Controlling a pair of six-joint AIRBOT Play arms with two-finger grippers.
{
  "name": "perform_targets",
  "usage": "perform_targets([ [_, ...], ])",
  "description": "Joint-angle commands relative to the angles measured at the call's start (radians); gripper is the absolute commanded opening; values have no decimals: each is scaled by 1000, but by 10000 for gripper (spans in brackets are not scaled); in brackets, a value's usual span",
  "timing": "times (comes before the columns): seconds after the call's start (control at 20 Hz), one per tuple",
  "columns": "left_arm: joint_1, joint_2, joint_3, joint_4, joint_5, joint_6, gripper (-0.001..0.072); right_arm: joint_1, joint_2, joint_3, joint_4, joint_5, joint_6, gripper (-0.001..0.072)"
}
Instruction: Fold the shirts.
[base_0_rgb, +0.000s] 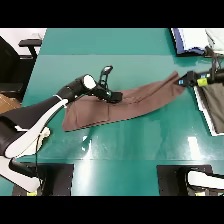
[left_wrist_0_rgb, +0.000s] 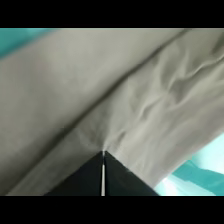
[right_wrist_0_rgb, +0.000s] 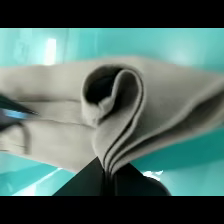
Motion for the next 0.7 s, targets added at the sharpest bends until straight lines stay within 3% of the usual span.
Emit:
perform_targets([
  [0.0,-29,-58,27,-10,8,-1,32,123,77,130,4,5,66,17],
  [0.3,-29,-84,34,-63,69,-3,32,330,62,235,7,2,109,18],
  [0.45,-29,-84,34,-62,89,-26,32,403,51,245,86,-13,108,18],
  [0.65,49,-37,34,-36,1,-45,31,471,51,245,135,-103,106,18],
])
